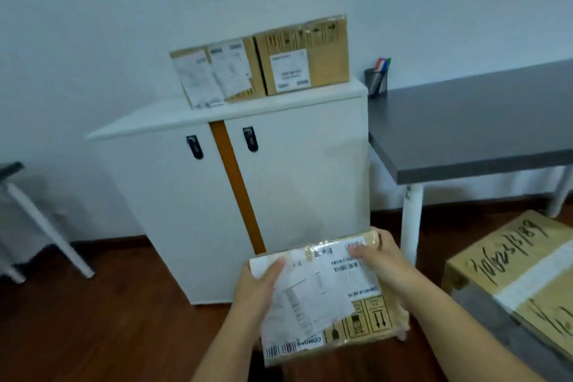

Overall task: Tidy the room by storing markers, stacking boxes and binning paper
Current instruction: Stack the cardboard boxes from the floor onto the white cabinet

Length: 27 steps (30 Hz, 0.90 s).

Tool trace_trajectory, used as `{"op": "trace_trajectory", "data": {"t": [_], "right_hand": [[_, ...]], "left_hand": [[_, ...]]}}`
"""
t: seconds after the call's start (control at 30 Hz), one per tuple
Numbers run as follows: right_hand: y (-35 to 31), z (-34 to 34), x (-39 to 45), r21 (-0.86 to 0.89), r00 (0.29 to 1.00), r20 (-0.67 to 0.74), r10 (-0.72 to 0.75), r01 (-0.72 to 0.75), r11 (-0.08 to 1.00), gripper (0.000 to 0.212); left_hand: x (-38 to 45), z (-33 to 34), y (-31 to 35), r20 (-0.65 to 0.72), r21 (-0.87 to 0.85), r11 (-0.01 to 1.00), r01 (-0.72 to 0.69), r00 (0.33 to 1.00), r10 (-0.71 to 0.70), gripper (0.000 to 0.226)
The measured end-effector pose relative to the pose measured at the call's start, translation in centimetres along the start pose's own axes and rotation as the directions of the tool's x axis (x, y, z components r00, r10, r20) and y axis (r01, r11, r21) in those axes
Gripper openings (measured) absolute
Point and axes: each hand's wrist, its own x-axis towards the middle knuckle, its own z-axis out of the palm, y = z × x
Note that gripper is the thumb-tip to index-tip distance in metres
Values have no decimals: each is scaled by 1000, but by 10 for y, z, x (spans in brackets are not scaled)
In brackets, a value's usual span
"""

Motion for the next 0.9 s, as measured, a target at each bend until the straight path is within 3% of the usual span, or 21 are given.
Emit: {"op": "trace_trajectory", "data": {"t": [0.1,0.17,0.23,0.37,0.47,0.7,0.8,0.9], "right_hand": [[-54,15,-13,3,990,25,-141,141,990,29],[-85,23,-20,4,972,31,-232,232,973,22],[-115,28,-25,19,952,25,-306,306,952,26],[-167,36,-36,87,901,-11,-434,433,897,42],[-196,38,-42,132,843,-26,-537,535,834,47],[-241,41,-29,182,688,129,-714,691,699,69],[-251,56,-11,181,661,197,-724,701,690,84],[-261,82,9,204,648,230,-727,698,686,87]], "left_hand": [[-7,-25,47,-32,24,986,-167,985,167,47],[-14,-38,80,-80,12,965,-263,962,263,37],[-15,-48,117,-137,21,939,-342,930,342,36],[-27,-60,183,-205,84,866,-492,842,498,60],[-43,-68,223,-236,97,808,-581,775,585,64],[-56,-93,273,-285,117,698,-707,649,705,82],[-48,-107,280,-305,106,673,-732,621,722,65],[-35,-126,288,-342,100,655,-749,593,729,80]]}}
